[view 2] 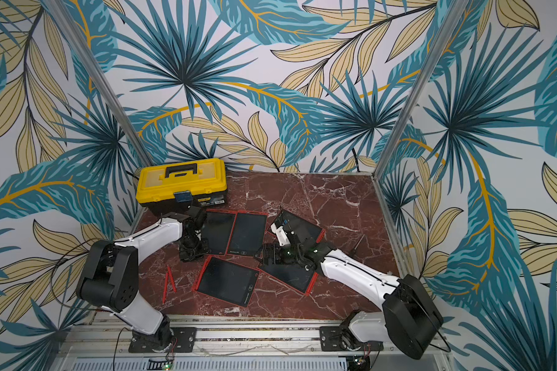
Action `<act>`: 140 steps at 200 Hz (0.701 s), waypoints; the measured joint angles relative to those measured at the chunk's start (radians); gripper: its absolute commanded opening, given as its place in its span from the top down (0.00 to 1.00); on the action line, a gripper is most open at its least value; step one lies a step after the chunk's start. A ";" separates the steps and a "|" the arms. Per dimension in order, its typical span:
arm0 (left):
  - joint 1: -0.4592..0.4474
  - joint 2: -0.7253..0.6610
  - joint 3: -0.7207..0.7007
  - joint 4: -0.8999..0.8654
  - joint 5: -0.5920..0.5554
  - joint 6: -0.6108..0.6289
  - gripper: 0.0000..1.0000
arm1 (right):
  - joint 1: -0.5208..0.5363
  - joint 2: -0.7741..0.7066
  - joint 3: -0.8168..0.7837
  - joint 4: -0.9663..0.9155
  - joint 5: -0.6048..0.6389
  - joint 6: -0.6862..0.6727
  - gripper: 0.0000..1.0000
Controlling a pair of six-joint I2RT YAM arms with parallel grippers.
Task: Place the stylus back onto the writing tablet
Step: Place the stylus on the writing tablet.
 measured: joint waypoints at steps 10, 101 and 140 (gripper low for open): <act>0.000 -0.014 0.000 -0.004 0.007 0.002 0.87 | 0.000 0.000 0.000 0.000 0.000 0.000 0.01; -0.033 0.023 -0.011 -0.011 0.051 0.076 0.76 | 0.000 0.000 0.000 0.000 0.000 0.000 0.01; -0.033 0.058 -0.011 -0.008 0.050 0.116 0.76 | 0.002 0.000 0.000 0.000 0.000 0.000 0.01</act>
